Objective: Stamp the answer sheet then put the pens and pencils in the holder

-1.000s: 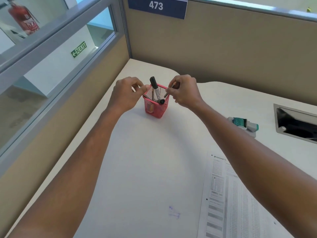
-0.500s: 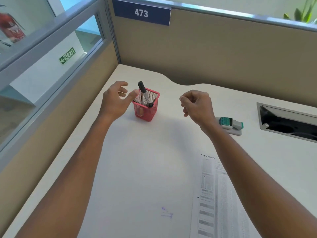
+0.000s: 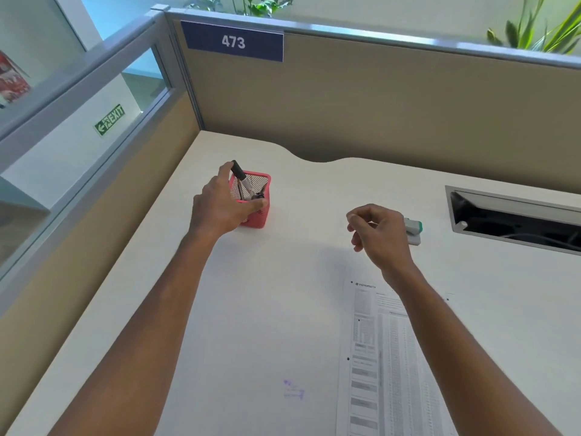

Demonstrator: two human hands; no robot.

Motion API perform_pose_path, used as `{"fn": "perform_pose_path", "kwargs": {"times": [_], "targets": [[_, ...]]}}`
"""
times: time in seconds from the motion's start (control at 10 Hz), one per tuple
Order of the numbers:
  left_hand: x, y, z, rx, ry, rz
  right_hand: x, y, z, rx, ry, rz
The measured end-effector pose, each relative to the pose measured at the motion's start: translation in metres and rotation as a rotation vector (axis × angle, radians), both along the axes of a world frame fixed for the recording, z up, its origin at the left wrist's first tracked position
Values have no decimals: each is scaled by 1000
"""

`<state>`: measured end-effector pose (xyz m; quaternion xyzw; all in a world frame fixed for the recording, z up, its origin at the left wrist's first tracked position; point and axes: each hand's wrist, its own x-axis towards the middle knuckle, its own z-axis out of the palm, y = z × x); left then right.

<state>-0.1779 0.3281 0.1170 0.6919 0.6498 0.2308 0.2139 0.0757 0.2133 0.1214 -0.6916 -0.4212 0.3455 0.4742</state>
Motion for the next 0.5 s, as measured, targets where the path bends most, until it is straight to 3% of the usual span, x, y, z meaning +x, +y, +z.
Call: {"fn": "perform_pose_path", "kwargs": {"times": [0.3,0.4,0.5], "targets": [[-5,-2,6,46,-90,35,9,-6,6,65,-73,-36],[4,-20,20,326,-212,27,21,-18,10,111,-309,-74],[33,-47,25,467,-270,-27,32,-30,8,94,-553,-37]]}}
